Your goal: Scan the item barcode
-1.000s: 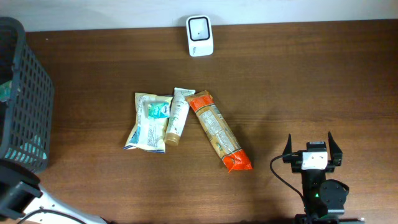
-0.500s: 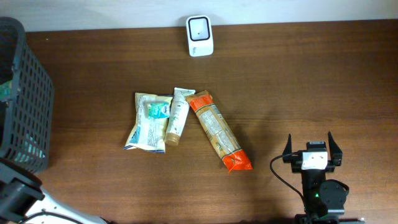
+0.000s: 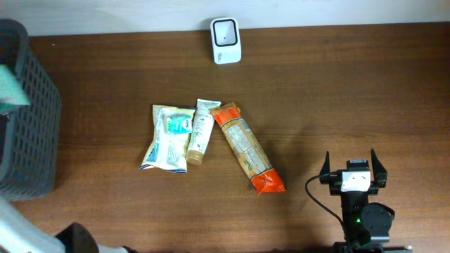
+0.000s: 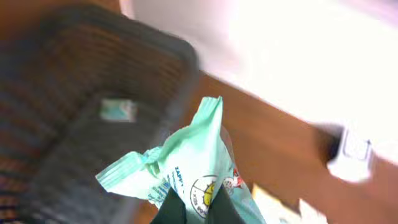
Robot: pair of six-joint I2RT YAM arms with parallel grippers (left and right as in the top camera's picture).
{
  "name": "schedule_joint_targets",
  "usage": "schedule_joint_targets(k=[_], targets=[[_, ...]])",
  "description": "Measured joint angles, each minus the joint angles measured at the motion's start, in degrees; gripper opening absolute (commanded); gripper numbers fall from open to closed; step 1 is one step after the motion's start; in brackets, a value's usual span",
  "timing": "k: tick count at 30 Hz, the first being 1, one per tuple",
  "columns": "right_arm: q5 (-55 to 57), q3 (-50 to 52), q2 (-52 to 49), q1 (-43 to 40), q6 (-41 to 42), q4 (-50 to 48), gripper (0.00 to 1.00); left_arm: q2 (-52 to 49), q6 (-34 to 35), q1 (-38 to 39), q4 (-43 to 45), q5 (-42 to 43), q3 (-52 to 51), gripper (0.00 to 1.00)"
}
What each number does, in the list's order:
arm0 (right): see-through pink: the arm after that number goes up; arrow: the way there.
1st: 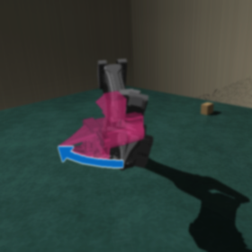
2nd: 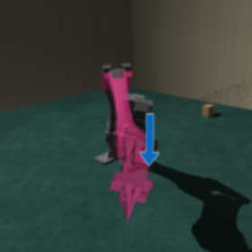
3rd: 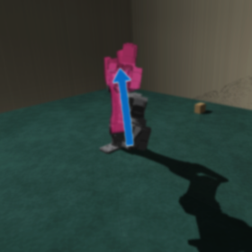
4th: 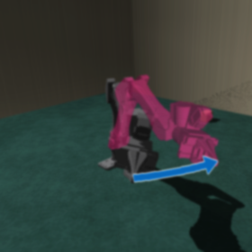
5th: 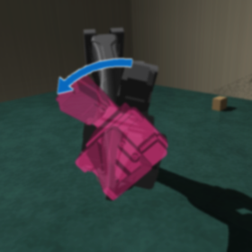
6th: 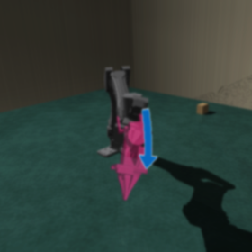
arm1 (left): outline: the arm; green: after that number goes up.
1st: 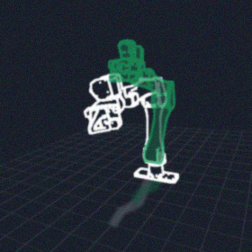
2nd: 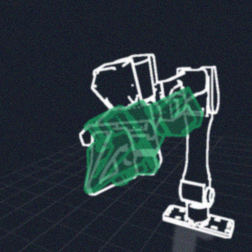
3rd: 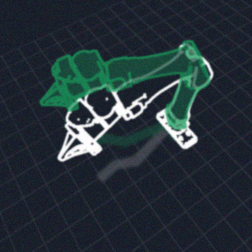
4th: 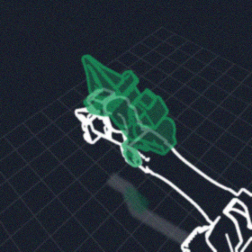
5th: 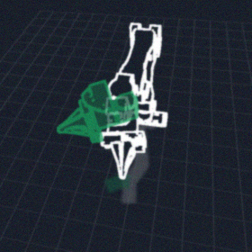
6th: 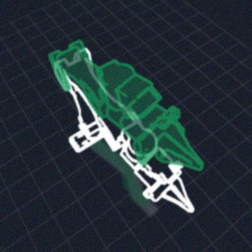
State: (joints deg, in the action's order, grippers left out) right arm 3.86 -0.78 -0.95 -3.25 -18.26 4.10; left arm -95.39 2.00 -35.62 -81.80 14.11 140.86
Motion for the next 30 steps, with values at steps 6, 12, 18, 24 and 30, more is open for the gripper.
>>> schedule_joint_targets(k=[6,12,18,24,30], targets=[[0.0,0.0,0.0,0.0,0.0,0.0,0.99,-7.6,-4.3,24.0,2.9,-0.4,-19.6,0.00],[0.0,0.0,0.0,0.0,0.0,0.0,0.99,-15.1,-5.2,39.3,19.8,-0.6,-42.8,0.23],[0.0,0.0,0.0,0.0,0.0,0.0,0.99,-19.4,-5.5,45.1,21.3,-0.6,-45.4,1.00],[0.0,0.0,0.0,0.0,0.0,0.0,0.99,-18.9,-5.5,37.5,6.7,-7.6,-15.1,0.99],[0.0,0.0,0.0,0.0,0.0,0.0,0.99,-16.1,-5.5,16.3,15.8,-16.1,8.3,0.99]])
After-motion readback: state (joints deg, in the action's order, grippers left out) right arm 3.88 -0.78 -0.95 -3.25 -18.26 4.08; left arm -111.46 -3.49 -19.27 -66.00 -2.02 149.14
